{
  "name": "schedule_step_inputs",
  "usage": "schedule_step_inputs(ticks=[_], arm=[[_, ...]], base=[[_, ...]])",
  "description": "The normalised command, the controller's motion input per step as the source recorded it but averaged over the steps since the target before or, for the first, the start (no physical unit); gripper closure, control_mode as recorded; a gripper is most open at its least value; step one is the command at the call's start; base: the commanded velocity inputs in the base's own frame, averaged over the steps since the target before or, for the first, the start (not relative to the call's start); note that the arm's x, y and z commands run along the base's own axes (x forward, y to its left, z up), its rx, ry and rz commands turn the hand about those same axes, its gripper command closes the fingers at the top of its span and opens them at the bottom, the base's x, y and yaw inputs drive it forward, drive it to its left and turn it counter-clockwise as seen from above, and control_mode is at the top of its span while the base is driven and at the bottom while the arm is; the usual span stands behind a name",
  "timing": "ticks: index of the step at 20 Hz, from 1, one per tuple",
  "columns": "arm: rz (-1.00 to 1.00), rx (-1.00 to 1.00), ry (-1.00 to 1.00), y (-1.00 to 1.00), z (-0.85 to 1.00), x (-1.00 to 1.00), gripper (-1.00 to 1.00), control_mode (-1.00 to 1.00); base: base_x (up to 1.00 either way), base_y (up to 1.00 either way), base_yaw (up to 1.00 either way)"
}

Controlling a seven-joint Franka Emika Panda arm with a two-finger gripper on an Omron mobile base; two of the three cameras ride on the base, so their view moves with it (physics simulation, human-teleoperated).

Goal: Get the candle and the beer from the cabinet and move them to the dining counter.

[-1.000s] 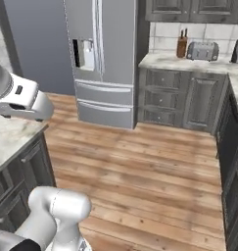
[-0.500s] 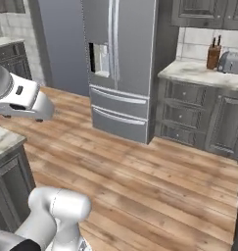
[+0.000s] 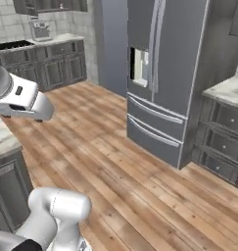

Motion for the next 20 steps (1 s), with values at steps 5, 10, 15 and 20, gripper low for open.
schedule_step_inputs(ticks=[5, 10, 15, 20], arm=[[0.0, 0.0, 0.0, 0.0, 0.0, 0.0, -1.0, 1.0], [0.0, 0.0, 0.0, 0.0, 0.0, 0.0, -1.0, 1.0], [0.0, 0.0, 0.0, 0.0, 0.0, 0.0, -1.0, 1.0], [0.0, 0.0, 0.0, 0.0, 0.0, 0.0, -1.0, 1.0]], base=[[0.73, -0.55, 0.62], [0.66, -0.56, 0.63], [0.66, -0.56, 0.63], [0.67, -0.57, 0.62]])
